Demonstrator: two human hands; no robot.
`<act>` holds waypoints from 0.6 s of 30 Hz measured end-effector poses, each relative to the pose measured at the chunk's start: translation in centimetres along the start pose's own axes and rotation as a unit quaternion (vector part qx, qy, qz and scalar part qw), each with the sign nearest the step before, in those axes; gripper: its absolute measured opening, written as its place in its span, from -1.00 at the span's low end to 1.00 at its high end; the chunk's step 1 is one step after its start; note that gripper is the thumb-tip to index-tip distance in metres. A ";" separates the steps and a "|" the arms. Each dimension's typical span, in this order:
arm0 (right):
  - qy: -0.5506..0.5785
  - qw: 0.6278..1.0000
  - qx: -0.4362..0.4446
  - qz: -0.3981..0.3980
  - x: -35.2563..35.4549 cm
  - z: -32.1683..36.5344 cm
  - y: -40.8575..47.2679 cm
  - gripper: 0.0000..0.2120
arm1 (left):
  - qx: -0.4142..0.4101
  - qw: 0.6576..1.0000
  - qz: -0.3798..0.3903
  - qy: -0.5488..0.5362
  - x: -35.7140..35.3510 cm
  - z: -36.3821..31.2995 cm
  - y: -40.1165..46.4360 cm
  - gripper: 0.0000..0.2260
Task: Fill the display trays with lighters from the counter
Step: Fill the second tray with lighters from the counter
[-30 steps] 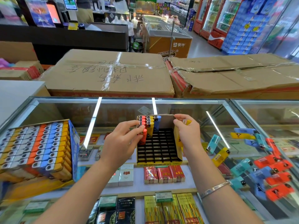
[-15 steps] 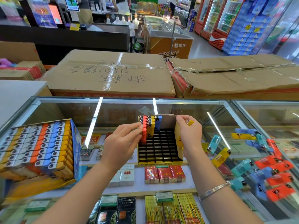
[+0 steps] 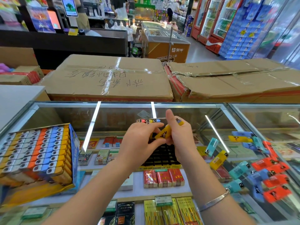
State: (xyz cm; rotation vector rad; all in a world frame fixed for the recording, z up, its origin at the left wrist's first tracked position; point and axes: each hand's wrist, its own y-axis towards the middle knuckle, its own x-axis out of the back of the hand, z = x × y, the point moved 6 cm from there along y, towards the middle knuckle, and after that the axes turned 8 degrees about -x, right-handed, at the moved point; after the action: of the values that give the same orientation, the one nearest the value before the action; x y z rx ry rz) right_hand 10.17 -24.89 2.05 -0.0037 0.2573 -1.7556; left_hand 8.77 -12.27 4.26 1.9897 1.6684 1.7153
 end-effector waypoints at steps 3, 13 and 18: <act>-0.061 0.998 0.029 0.001 -0.4 0.3 -0.1 -0.56 | 0.025 0.999 -0.001 -0.027 -0.5 -0.2 0.3 -0.65; -0.110 0.987 0.093 -0.071 2.0 0.5 1.1 -0.69 | 0.111 0.989 -0.017 -0.099 0.3 2.1 0.3 -0.43; -0.153 0.985 0.013 -0.083 3.6 -2.0 2.6 -0.86 | 0.103 0.988 -0.020 -0.109 0.6 3.4 0.0 -0.64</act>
State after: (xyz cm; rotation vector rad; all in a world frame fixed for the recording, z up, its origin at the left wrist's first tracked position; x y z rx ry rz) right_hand 11.73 -28.47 -0.83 -0.2808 0.0104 -1.8953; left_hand 11.12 -9.93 3.38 2.1199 1.8581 1.3025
